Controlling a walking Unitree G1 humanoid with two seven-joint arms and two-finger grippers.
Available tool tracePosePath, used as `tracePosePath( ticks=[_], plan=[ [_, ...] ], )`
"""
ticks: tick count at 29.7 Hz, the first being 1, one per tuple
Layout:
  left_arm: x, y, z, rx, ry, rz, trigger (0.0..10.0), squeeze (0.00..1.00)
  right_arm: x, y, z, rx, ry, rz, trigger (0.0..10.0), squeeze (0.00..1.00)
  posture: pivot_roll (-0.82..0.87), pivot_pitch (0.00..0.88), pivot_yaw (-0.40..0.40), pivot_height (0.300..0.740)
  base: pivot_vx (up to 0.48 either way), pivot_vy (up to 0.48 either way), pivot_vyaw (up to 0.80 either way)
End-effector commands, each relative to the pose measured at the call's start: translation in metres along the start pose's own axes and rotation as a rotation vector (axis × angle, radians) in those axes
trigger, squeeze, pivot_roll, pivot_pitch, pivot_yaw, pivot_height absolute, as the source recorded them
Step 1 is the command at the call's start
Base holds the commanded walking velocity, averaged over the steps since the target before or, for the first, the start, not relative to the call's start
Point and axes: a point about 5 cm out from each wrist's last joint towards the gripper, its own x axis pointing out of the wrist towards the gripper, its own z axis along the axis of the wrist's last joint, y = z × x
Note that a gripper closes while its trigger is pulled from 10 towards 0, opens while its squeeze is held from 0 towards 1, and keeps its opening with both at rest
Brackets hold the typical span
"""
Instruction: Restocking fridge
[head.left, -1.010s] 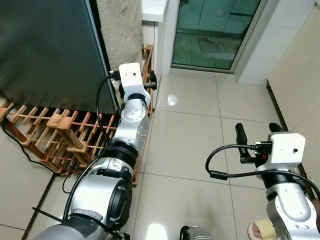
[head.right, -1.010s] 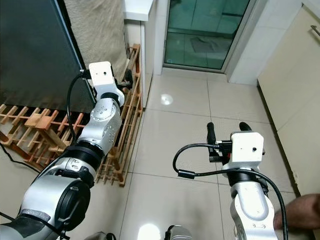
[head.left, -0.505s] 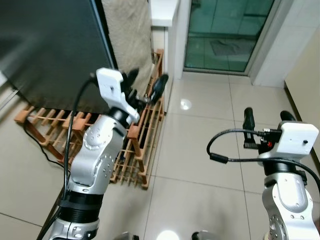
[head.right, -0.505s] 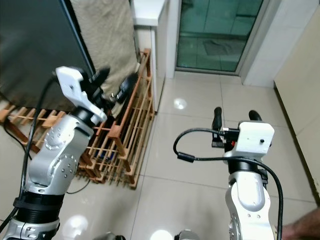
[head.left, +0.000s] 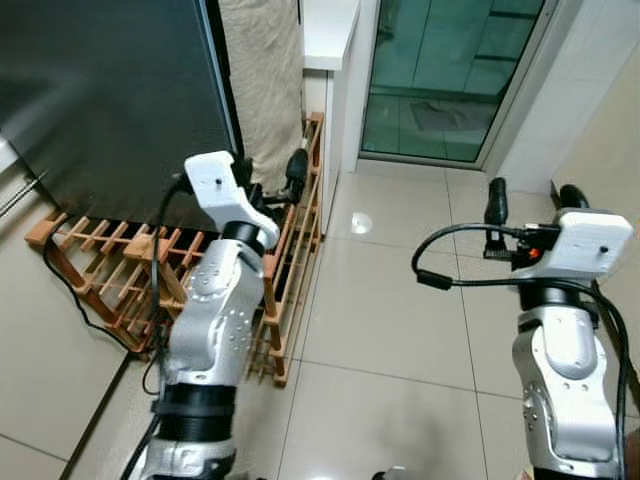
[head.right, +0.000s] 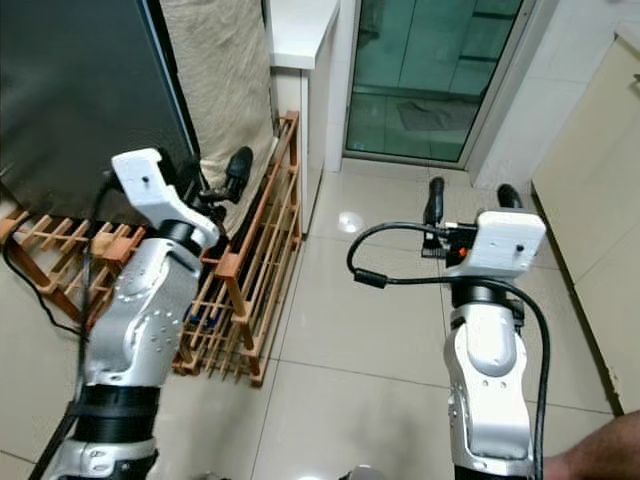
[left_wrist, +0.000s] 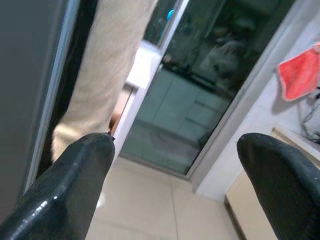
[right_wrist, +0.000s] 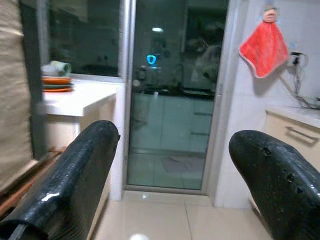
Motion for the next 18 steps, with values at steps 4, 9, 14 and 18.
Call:
tracePosePath(
  ticks=[4,9,14,18],
  plan=[
    [0.005,-0.012,0.007,0.061,-0.029,-0.078,10.0,0.00,0.005,-0.001,0.000,0.017,-0.022,-0.023,10.0,0.00,-0.16,0.000,0.035,0.740,0.000,0.000,0.00],
    [0.009,-0.036,0.010,0.166,-0.060,-0.265,10.0,0.00,0.009,0.003,-0.002,0.017,-0.032,-0.004,10.0,0.00,-0.17,0.000,0.042,0.740,0.000,0.000,0.00],
    [0.013,-0.047,0.016,0.182,-0.081,-0.353,10.0,0.00,0.013,0.009,0.000,0.006,-0.049,0.033,10.0,0.00,-0.17,0.000,0.048,0.740,0.000,0.000,0.00],
    [0.013,-0.050,0.012,0.180,-0.070,-0.382,10.0,0.00,0.014,0.010,-0.002,-0.001,-0.050,0.045,10.0,0.00,-0.17,0.000,0.042,0.740,0.000,0.423,0.00]
  ],
)
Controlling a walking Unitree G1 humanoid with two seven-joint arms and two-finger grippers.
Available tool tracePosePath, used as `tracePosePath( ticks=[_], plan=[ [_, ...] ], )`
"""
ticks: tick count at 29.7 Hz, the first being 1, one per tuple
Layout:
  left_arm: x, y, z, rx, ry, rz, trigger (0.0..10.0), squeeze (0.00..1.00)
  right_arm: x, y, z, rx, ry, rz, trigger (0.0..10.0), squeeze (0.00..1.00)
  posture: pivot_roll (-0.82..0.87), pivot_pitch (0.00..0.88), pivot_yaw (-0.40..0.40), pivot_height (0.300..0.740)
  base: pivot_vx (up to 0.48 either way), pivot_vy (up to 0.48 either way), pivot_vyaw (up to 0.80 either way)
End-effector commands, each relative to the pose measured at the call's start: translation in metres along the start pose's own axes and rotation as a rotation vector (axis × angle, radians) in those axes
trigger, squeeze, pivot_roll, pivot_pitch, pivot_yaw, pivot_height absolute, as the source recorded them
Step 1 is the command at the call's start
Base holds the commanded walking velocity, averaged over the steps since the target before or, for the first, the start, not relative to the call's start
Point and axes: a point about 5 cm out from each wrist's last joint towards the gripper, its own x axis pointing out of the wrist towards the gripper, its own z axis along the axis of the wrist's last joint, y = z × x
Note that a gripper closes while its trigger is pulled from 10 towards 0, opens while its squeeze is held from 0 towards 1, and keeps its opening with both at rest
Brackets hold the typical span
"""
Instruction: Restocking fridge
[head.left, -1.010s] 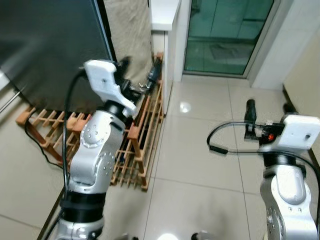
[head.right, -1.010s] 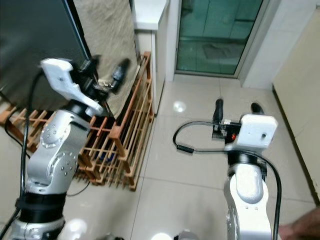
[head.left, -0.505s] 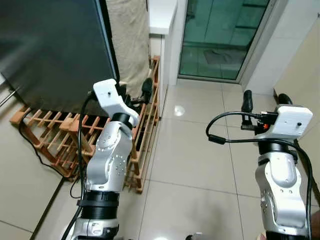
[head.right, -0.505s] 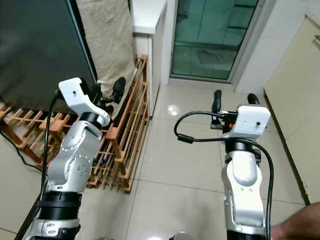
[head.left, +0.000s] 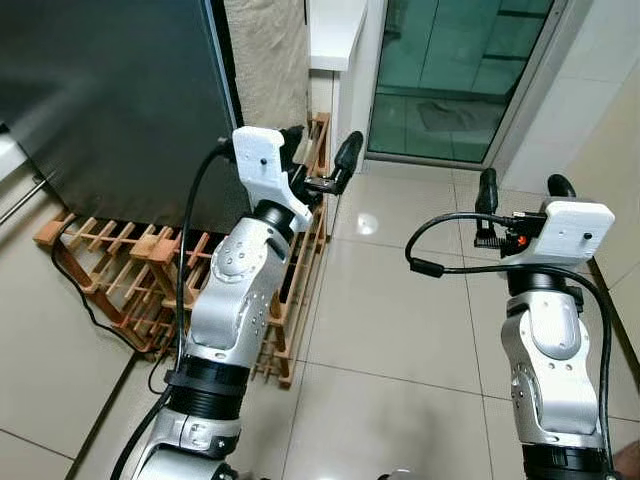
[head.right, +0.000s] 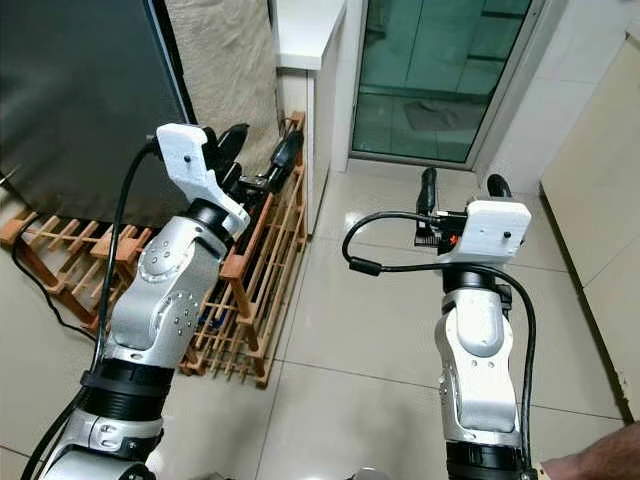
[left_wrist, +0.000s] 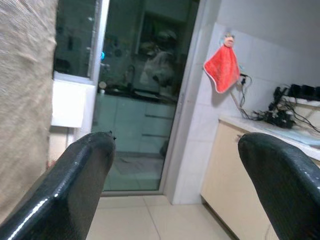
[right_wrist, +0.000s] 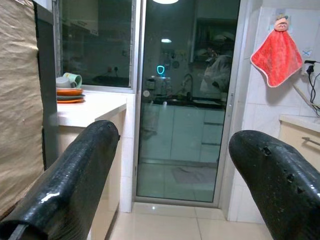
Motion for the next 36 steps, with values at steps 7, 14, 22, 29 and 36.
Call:
tracePosePath(
  ticks=[7,14,22,29,36],
  plan=[
    [0.003,-0.004,-0.003,0.006,0.002,-0.035,10.0,0.00,0.002,0.002,-0.001,-0.014,-0.005,0.031,10.0,0.00,-0.18,0.000,0.034,0.740,0.000,0.462,0.00],
    [0.007,-0.005,-0.006,0.017,0.021,-0.035,10.0,0.00,0.002,0.003,-0.002,-0.017,-0.004,0.037,10.0,0.00,-0.18,0.000,0.034,0.740,0.000,0.458,0.00],
    [0.009,0.004,-0.011,0.061,0.066,0.069,10.0,0.00,0.001,0.004,-0.003,-0.012,0.003,0.035,10.0,0.00,-0.19,0.000,0.045,0.740,0.000,0.117,0.00],
    [0.008,0.003,-0.015,0.050,0.073,0.094,10.0,0.00,-0.002,0.004,-0.004,-0.009,0.009,0.032,10.0,0.00,-0.19,0.000,0.052,0.740,0.000,-0.367,0.00],
    [0.008,0.001,-0.016,0.069,0.084,0.087,10.0,0.00,-0.004,0.005,-0.004,-0.009,0.014,0.032,10.0,0.00,-0.19,0.000,0.054,0.740,0.000,-0.422,0.00]
  ],
)
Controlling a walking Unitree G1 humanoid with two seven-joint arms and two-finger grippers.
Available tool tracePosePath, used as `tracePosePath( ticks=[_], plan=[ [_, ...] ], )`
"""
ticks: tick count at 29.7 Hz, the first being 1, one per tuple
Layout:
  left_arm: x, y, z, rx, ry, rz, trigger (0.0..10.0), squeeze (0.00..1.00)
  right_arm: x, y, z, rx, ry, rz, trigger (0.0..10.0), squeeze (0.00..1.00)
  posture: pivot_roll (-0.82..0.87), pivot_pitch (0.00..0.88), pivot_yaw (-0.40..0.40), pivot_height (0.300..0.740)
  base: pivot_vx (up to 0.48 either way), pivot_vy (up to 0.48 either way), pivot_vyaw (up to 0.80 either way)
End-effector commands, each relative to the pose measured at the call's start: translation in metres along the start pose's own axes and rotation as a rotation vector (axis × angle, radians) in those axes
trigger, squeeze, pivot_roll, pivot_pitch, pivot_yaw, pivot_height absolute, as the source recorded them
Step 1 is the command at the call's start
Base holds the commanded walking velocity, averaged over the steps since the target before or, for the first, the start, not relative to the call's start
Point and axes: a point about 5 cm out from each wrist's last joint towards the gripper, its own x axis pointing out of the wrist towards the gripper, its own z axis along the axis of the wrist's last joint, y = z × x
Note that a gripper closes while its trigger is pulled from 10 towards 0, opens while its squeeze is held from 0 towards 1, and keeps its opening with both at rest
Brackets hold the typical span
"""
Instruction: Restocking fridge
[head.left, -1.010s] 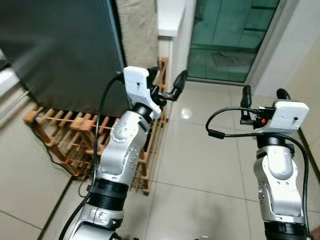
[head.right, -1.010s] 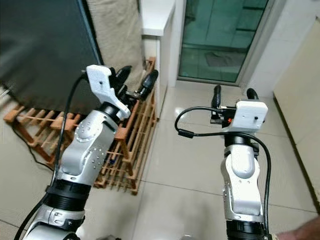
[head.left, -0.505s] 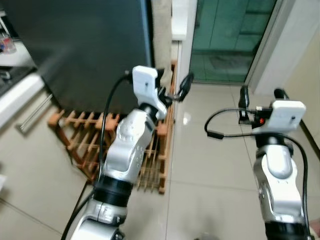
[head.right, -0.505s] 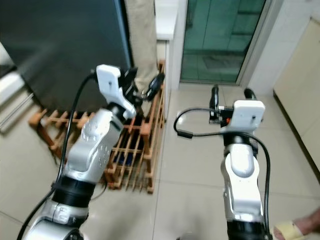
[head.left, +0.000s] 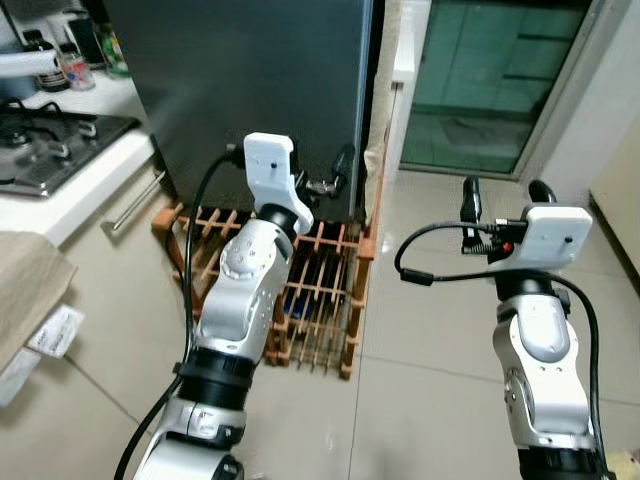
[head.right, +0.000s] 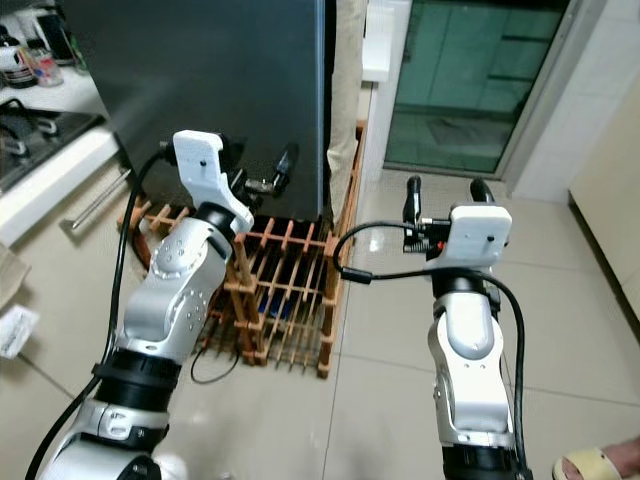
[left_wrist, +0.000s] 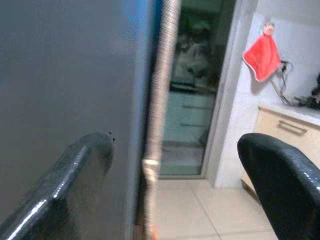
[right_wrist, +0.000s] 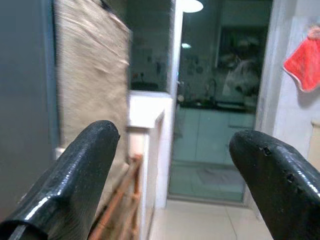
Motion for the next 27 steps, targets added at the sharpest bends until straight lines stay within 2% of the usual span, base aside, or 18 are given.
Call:
tracePosePath(
  ticks=[1,7,8,13,20,22,27],
  plan=[
    [0.003,-0.007,0.000,0.019,0.007,-0.025,10.0,0.00,0.001,-0.002,0.004,-0.011,-0.017,-0.011,10.0,0.00,-0.19,0.000,0.055,0.740,0.000,-0.420,0.00],
    [0.002,-0.009,-0.001,0.015,0.010,-0.035,10.0,0.00,0.001,-0.002,0.004,-0.012,-0.009,-0.008,10.0,0.00,-0.19,0.000,0.055,0.740,0.000,-0.419,0.00],
    [0.003,-0.005,-0.002,0.007,0.014,-0.002,10.0,0.00,0.001,-0.001,0.004,-0.013,-0.008,-0.008,10.0,0.00,-0.20,0.000,0.056,0.740,0.000,0.000,0.00],
    [0.004,-0.002,-0.001,0.023,0.012,0.008,10.0,0.00,0.001,-0.002,0.004,-0.015,-0.007,-0.008,10.0,0.00,-0.20,0.000,0.057,0.740,0.048,0.000,0.00],
    [0.004,-0.002,0.000,0.020,0.002,0.003,10.0,0.00,0.001,-0.002,0.004,-0.019,-0.009,-0.009,10.0,0.00,-0.20,0.000,0.057,0.740,0.452,0.000,0.00],
    [0.004,0.002,0.002,0.009,-0.010,0.053,10.0,0.00,0.001,-0.003,0.010,-0.047,-0.046,-0.016,10.0,0.00,-0.20,0.000,0.057,0.740,0.480,0.000,0.00],
    [0.004,0.003,0.000,0.019,0.004,0.075,10.0,0.00,0.003,-0.006,0.015,-0.075,-0.075,-0.019,10.0,0.00,-0.20,0.000,0.057,0.740,0.474,0.000,0.00]
  ],
)
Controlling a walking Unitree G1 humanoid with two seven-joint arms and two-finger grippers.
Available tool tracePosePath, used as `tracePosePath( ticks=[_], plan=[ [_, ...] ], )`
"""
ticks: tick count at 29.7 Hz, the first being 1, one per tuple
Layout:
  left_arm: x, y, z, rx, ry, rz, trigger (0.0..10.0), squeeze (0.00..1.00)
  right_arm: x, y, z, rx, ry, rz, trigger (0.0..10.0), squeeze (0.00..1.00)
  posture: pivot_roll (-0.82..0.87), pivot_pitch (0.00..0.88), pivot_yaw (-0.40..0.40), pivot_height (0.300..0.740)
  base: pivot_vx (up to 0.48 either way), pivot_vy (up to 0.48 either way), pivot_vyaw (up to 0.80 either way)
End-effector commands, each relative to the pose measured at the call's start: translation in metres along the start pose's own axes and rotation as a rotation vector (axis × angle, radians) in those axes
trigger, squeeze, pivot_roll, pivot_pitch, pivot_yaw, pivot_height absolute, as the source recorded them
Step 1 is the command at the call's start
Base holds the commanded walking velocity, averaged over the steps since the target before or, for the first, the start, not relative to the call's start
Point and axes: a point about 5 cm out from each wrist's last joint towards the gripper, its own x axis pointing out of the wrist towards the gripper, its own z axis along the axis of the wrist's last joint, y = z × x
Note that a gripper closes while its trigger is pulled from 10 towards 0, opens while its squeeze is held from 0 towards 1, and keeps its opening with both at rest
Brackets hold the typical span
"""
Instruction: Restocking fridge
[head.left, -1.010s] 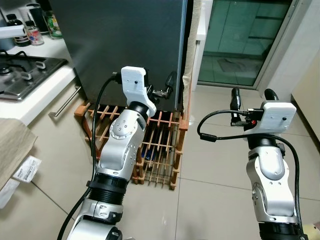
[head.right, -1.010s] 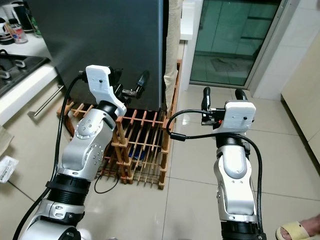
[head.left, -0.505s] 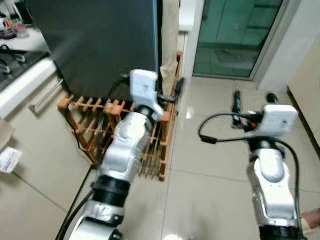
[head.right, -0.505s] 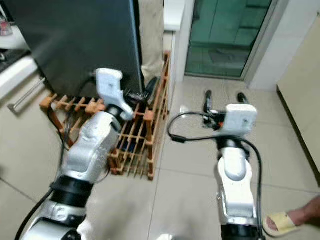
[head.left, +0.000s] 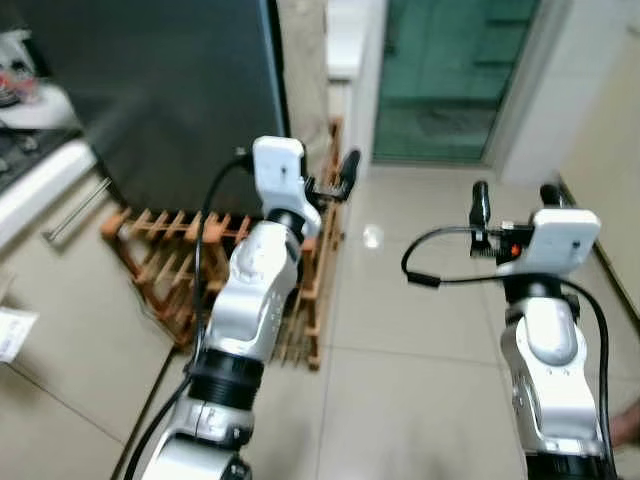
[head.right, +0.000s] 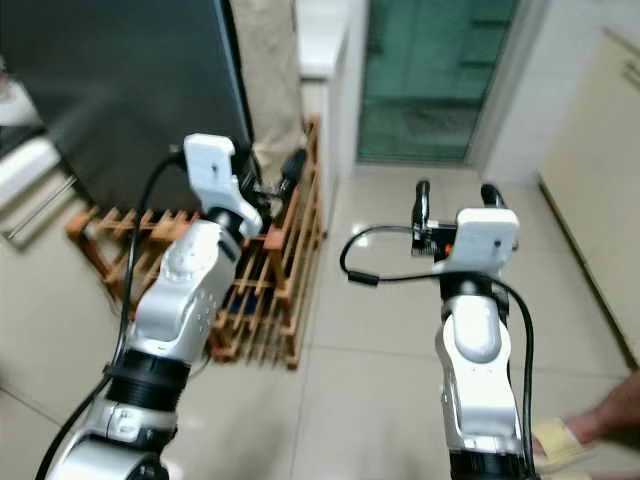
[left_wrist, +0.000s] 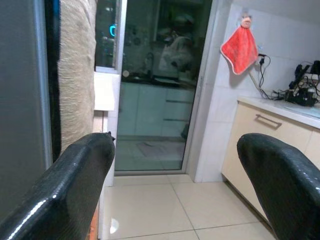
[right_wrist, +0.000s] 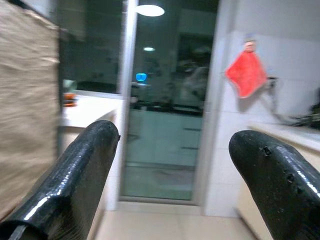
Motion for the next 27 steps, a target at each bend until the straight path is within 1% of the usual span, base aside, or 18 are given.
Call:
tracePosePath(
  ticks=[1,12,14,17,18,21,22,27],
  plan=[
    [0.002,-0.002,0.003,0.015,-0.001,-0.001,10.0,0.00,0.004,0.000,0.007,-0.004,-0.038,-0.002,10.0,0.00,-0.20,0.000,0.057,0.740,0.472,0.000,0.00],
    [0.004,0.002,0.002,0.002,0.009,0.054,10.0,0.00,0.003,0.003,0.004,0.000,-0.017,0.013,10.0,0.00,-0.20,0.000,0.055,0.740,0.463,0.000,0.00],
    [0.004,0.002,0.003,-0.011,-0.005,0.064,10.0,0.00,0.003,0.002,0.003,0.001,-0.015,0.015,10.0,0.00,-0.20,0.000,0.055,0.740,0.437,0.000,0.00],
    [0.004,0.005,0.004,0.008,0.002,0.084,10.0,0.00,0.003,0.003,0.003,0.001,-0.012,0.018,10.0,0.00,-0.20,0.000,0.055,0.740,0.000,0.000,0.00],
    [0.005,0.009,0.003,0.016,0.005,0.115,10.0,0.00,0.003,0.003,0.003,0.001,-0.011,0.020,10.0,0.00,-0.20,0.000,0.055,0.740,0.000,0.000,0.00],
    [0.004,0.013,0.004,0.022,0.006,0.149,10.0,0.00,0.003,0.003,0.003,0.001,-0.009,0.024,10.0,0.00,-0.20,0.000,0.052,0.740,0.000,0.000,0.00],
    [0.005,0.016,0.005,0.022,0.002,0.175,10.0,0.00,0.002,0.003,0.002,0.001,-0.007,0.027,10.0,0.00,-0.20,0.000,0.052,0.740,0.000,0.000,0.00],
    [0.008,0.019,0.007,0.033,0.011,0.206,10.0,0.00,0.002,0.004,0.002,0.004,-0.006,0.030,10.0,0.00,-0.20,0.000,0.050,0.740,0.000,0.000,0.00]
  ],
)
